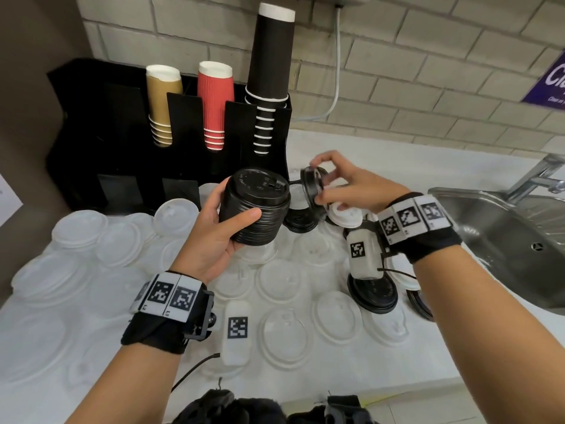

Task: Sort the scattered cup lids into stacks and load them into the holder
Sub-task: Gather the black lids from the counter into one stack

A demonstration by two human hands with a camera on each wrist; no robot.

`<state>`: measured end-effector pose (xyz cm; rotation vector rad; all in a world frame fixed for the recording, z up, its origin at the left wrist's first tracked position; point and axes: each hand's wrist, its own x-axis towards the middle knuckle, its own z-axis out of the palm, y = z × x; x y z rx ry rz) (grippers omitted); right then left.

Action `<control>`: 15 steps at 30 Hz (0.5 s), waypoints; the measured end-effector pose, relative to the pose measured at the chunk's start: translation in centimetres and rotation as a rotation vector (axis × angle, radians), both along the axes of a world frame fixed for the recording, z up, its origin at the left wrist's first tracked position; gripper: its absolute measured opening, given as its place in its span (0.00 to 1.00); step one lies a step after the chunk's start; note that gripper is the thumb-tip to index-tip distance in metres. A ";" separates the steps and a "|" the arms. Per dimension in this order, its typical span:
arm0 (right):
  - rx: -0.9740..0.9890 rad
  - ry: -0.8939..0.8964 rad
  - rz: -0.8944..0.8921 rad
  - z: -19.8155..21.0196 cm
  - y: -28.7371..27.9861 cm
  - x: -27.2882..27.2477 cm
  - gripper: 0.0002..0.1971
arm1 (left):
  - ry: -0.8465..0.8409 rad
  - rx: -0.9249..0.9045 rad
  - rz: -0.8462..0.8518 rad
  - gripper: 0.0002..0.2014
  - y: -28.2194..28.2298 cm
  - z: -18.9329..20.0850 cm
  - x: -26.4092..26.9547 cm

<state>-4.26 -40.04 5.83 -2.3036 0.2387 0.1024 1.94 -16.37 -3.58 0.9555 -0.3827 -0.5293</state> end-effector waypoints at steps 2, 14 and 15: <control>0.073 -0.088 0.042 1.5 1.1 -0.3 0.24 | -0.012 0.015 -0.005 0.31 -0.3 0.0 -0.1; -0.050 -0.041 0.270 2.5 5.0 -0.1 0.28 | -0.134 0.106 -0.074 0.38 -1.2 0.4 -0.9; -0.070 -0.035 0.278 2.5 5.2 -0.2 0.29 | -0.141 0.113 -0.079 0.37 -1.3 0.4 -1.0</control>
